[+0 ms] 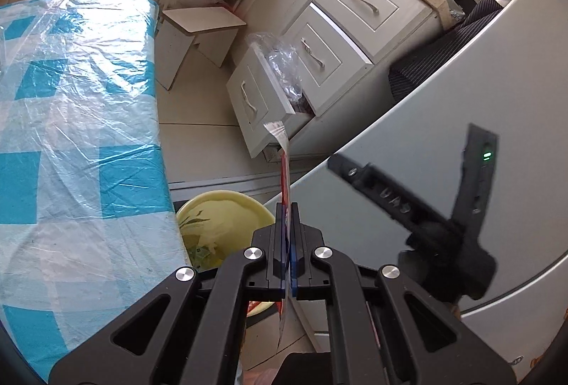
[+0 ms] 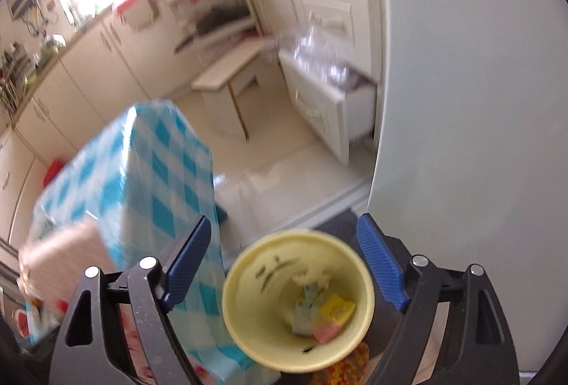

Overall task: Collect trash
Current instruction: 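Open both tools over the bucket to drop the items, then return both tools to the table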

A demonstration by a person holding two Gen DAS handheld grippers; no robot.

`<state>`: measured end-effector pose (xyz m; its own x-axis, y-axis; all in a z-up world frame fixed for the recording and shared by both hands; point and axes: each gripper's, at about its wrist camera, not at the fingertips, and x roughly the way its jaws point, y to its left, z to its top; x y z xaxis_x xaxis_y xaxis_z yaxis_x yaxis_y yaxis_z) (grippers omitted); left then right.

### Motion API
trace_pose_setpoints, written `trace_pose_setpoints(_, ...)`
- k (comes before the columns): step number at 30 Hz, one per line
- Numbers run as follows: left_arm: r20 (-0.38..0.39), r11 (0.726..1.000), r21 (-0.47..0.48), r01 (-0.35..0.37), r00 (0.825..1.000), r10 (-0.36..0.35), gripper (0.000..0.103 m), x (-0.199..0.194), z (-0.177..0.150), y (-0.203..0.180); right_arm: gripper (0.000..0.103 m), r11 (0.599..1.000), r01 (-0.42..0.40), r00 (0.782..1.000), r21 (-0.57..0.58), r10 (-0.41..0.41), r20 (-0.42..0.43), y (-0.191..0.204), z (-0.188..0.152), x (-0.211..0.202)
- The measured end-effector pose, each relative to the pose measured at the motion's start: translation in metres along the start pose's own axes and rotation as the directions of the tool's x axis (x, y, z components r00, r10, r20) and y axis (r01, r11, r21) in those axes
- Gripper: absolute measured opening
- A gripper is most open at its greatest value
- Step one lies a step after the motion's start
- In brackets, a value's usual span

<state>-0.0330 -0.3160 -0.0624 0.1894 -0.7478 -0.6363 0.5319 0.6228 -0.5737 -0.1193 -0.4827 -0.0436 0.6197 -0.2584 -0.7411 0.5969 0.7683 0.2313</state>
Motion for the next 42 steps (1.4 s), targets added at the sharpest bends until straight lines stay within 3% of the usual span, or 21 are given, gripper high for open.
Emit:
trace_pose_setpoints(5,-0.044,1.0,0.012,-0.02,0.999,0.021,0.002,0.029,-0.004,-0.014,0.089,1.0,-0.016,0.985,0.021,0.012,0.174,-0.001,0.017,-0.038)
trace_pose_setpoints(10,-0.094,0.999,0.011,-0.047,0.994,0.047,0.004,0.055,-0.007,-0.021,0.091,1.0,-0.027,0.97,0.009,0.025,0.241,0.002,0.026,-0.054)
trace_pose_setpoints(12,-0.11,0.998,0.012,-0.056,0.992,0.057,0.012,0.062,-0.008,-0.024,0.091,0.999,-0.042,0.969,0.013,0.037,0.242,0.002,0.029,-0.054)
trace_pose_setpoints(14,-0.108,0.997,0.006,-0.074,0.991,0.075,0.039,0.064,-0.008,-0.024,0.091,0.998,-0.057,0.97,0.018,0.051,0.24,0.002,0.032,-0.057)
trace_pose_setpoints(18,-0.055,0.992,0.014,-0.129,0.99,0.13,0.057,0.051,-0.007,-0.022,0.092,0.996,-0.081,0.964,0.022,0.072,0.257,0.002,0.037,-0.065)
trace_pose_setpoints(21,0.001,0.978,0.041,-0.204,0.979,0.204,0.071,0.033,-0.003,-0.022,0.094,0.996,-0.088,0.958,0.025,0.078,0.276,0.004,0.037,-0.071)
trace_pose_setpoints(26,0.134,0.948,0.042,-0.315,0.942,0.307,0.091,-0.008,0.003,-0.015,0.095,0.996,-0.09,0.951,0.021,0.08,0.298,0.01,0.034,-0.076)
trace_pose_setpoints(30,0.172,0.931,0.045,-0.362,0.921,0.349,0.093,-0.037,0.009,-0.003,0.095,0.996,-0.088,0.95,0.007,0.082,0.3,0.018,0.033,-0.076)
trace_pose_setpoints(36,0.235,0.892,0.035,-0.451,0.871,0.431,0.094,-0.092,0.015,0.021,0.096,0.995,-0.092,0.94,-0.029,0.096,0.326,0.032,0.03,-0.079)
trace_pose_setpoints(42,0.306,0.835,0.024,-0.55,0.799,0.517,0.095,-0.16,0.025,0.05,0.096,0.99,-0.103,0.932,-0.092,0.128,0.339,0.058,0.025,-0.081)
